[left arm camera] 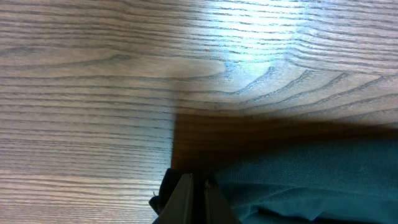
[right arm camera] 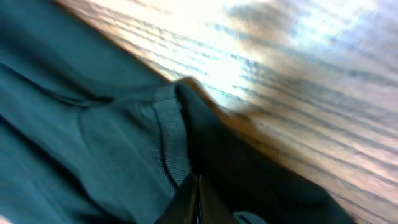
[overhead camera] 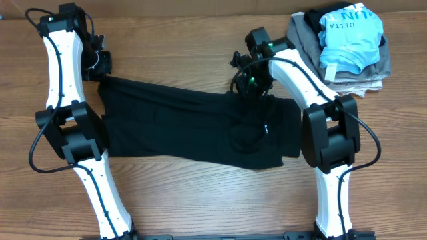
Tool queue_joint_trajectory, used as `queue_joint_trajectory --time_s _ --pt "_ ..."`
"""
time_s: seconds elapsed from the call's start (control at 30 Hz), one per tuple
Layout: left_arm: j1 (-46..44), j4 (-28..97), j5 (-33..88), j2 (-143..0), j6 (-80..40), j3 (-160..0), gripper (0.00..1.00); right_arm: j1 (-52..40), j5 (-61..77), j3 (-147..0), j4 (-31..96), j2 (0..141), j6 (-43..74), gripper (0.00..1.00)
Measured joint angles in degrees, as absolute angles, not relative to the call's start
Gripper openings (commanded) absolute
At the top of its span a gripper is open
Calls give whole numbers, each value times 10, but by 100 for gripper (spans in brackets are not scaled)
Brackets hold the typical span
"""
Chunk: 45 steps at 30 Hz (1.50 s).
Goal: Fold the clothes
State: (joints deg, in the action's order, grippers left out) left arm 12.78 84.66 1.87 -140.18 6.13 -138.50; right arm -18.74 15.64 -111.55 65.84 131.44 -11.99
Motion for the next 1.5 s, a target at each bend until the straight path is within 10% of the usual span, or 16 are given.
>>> queue_joint_trajectory --time_s 0.77,1.5 --pt "128 858 29 -1402 61 -1560 4 -156 106 -1407 810 1310 -105 4" --pt "129 751 -16 -1401 62 -1421 4 -251 100 -1297 952 1295 107 4"
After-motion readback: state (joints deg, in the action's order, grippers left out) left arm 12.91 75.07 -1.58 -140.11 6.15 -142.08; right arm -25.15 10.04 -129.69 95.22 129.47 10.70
